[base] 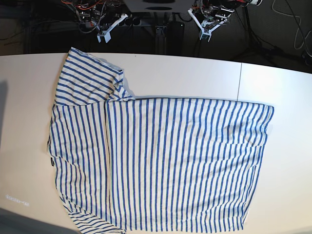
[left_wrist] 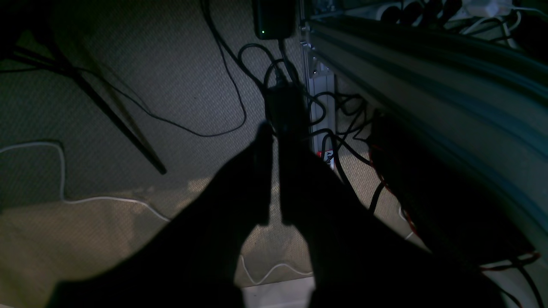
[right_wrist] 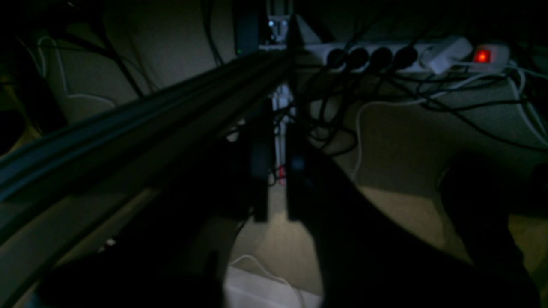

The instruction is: Fold the T-shirt properly

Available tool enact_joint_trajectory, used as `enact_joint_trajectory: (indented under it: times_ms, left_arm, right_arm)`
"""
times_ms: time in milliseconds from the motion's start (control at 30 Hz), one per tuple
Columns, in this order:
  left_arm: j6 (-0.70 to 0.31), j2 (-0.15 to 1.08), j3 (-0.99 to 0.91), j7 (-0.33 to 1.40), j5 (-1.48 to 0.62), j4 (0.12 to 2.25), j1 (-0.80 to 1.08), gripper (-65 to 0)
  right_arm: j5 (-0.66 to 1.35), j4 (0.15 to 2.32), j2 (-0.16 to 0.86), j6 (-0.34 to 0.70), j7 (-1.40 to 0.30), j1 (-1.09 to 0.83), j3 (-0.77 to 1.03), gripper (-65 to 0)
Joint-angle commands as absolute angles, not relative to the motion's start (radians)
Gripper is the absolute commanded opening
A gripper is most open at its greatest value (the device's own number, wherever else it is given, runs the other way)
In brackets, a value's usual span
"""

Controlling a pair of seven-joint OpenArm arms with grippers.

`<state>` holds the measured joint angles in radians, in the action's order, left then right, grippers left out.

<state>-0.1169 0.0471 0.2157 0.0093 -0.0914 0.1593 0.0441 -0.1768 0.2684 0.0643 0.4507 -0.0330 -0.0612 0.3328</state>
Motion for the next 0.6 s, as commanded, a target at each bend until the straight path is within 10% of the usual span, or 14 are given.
enact_joint_trajectory:
  times_ms: [0, 567]
  left_arm:
    - [-0.098, 0.047, 0.215, 0.003, -0.093, 0.165, 0.042, -58.7]
    - [-0.097, 0.120, 0.215, 0.102, -0.092, 0.440, 0.196, -58.7]
  right_arm:
    - [-0.175, 0.275, 0.072, 0.388, -0.022, -0.064, 0.332, -57.3]
    - [-0.169, 0.353, 0.093, 0.424, -0.035, -0.151, 0.332, -57.3]
